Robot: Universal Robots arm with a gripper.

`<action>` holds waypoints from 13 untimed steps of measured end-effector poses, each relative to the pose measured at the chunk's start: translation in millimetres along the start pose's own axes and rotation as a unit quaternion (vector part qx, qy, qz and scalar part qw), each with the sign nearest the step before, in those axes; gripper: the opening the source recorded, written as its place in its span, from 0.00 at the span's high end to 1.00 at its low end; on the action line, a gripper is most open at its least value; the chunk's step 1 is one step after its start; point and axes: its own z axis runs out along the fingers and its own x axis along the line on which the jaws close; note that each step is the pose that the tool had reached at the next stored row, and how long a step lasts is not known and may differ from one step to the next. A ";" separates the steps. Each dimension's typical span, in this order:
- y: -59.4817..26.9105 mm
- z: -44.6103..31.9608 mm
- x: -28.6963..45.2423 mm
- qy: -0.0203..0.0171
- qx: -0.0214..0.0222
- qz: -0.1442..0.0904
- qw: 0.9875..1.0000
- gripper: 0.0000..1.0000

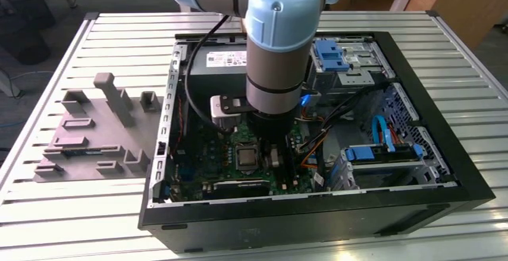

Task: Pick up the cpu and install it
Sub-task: 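Install the first cpu locking lever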

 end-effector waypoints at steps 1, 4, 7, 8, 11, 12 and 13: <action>0.2 -3.2 0.3 0.000 0.000 0.000 1.000 0.89; 0.4 -14.3 1.0 0.000 0.000 0.000 1.000 0.89; 0.5 -26.5 1.7 0.000 0.000 0.000 1.000 0.89; 0.5 -30.8 2.0 0.000 0.000 0.000 1.000 0.89; 0.6 -42.6 2.6 0.000 0.000 0.000 1.000 0.89; 0.7 -44.6 2.8 0.000 0.000 -0.001 1.000 0.89; 0.6 -45.0 2.7 0.000 0.000 -0.001 1.000 0.89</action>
